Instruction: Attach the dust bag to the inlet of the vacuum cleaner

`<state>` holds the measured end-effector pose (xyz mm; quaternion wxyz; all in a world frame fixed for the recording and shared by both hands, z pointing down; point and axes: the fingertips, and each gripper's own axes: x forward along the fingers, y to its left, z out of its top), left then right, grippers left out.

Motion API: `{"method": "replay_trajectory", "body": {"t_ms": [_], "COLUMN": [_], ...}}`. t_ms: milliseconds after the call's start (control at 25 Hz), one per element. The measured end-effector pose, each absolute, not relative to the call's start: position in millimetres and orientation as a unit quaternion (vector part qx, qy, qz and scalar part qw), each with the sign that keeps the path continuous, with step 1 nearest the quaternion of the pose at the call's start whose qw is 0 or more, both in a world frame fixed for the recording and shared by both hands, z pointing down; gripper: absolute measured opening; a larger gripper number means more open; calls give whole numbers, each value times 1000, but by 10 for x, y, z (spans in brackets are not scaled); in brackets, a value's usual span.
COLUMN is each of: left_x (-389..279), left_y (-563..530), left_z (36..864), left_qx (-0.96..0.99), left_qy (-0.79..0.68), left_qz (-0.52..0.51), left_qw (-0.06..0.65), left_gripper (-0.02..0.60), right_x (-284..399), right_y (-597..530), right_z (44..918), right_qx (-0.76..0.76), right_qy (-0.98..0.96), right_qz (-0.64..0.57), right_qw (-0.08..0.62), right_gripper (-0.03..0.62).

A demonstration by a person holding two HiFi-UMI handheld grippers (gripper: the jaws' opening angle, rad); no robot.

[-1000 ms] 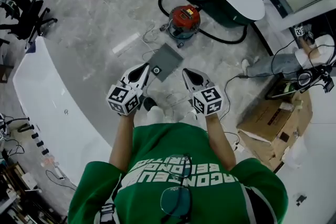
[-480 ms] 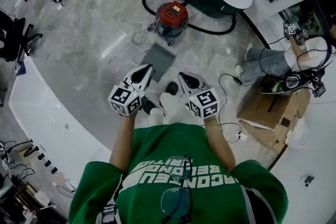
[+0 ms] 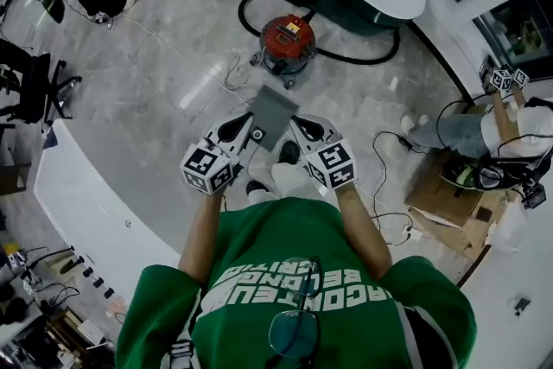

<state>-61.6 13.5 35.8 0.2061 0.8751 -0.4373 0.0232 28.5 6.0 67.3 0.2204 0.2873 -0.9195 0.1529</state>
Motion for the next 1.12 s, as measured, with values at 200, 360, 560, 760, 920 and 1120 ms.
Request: {"method": "replay_trajectory", "body": {"t_ms": [200,360,560,760,920,1120], "left_x": [-415,-343,-466,-763,-993,-1264], "left_y": [-175,-279,-336,-329,-279,-156], "left_z": [393,502,687,928,1105,1413], "left_qx": [877,879,884,875,872,873], "left_qy": [-433,-428,-422,-433,-434,-428], "left_qz": [34,43,54,62,69,75], "left_qw": [204,207,196,208,214,222], "left_gripper": [3,3,3,3,3,3], "right_x": [458,550,517,319,113,-144], "right_y": [-286,-421,-493,-438,-377,-277], "right_z": [713,813,999,1290,1431,1735], "right_qx": [287,287,294,300,302,294], "right_qy": [-919,-917,-911,-904,-903,-902], "right_qz": [154,158,169,184,184,182], "right_qw": [221,229,235,243,246,259], "right_gripper": [8,8,8,8,8,8]}}
